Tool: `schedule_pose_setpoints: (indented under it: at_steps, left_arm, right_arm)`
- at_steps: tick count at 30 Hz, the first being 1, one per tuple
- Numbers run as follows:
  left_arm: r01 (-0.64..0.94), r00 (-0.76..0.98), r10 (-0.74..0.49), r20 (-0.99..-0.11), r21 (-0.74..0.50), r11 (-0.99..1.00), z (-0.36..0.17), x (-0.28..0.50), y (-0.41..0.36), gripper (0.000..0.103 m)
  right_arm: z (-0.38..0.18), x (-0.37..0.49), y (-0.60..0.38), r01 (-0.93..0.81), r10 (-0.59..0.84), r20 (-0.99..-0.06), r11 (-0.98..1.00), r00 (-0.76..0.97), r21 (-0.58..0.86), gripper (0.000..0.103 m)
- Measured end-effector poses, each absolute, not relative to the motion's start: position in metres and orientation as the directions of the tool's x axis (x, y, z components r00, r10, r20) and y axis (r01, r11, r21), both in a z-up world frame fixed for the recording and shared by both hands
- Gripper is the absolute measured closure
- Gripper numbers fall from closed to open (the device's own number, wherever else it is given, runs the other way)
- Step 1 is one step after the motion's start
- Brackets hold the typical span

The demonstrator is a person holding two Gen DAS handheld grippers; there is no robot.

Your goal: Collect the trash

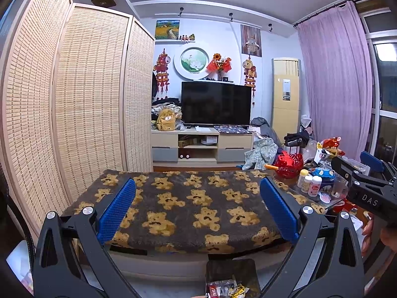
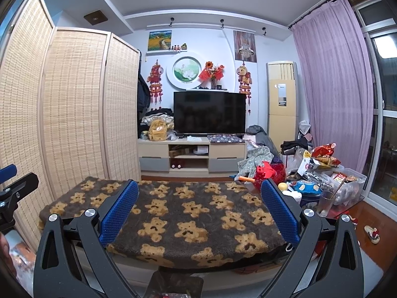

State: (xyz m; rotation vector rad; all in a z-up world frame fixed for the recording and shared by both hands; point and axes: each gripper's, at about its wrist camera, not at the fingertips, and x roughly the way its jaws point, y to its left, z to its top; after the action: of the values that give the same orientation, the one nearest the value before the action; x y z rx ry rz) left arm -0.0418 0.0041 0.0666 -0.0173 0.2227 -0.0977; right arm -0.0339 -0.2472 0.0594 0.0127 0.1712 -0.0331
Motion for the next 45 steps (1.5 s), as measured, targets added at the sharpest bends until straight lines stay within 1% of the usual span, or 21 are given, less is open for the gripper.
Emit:
schedule_pose_setpoints:
  at_steps: [14,25,31,33,38,45]
  left_arm:
    - [0.091,0.973,-0.096,-0.209,-0.032,0.995,0.0692,-0.0446,0.0045,0.008]
    - [0.086,0.973,-0.086,-0.214,-0.012,0.996,0.0677,-0.0446,-0.0009,0.008]
    - [0.067,0.964,-0.073,-0.256,-0.031,0.997,0.0655,-0.0378,0.0006,0.008]
    - [0.069,0.964,-0.075,-0.255,-0.035,0.997,0.0646,-0.0376,0.0012,0.008]
    - [0.053,0.974,-0.056,-0.22,-0.02,0.998,0.0659,-0.0422,0.0011,0.008]
    - [0.067,0.969,-0.071,-0.237,-0.025,0.997,0.0654,-0.0427,0.0005,0.008]
  right_arm:
    - [0.0574,-0.0341,-0.2435,0.031,-0.029,-0.166,0.999,0.986,0.009,0.003]
    - [0.0576,-0.0354,-0.2428,0.034,-0.032,-0.172,0.999,0.985,0.011,0.003]
    - [0.0578,-0.0352,-0.2432,0.036,-0.033,-0.175,0.999,0.984,0.012,0.003]
    - [0.0573,-0.035,-0.2426,0.034,-0.031,-0.177,0.999,0.984,0.012,0.003]
    - [0.0549,-0.032,-0.2432,0.03,-0.027,-0.192,0.999,0.981,0.013,0.003]
    - [0.0546,-0.0319,-0.2444,0.031,-0.027,-0.189,0.999,0.982,0.017,0.003]
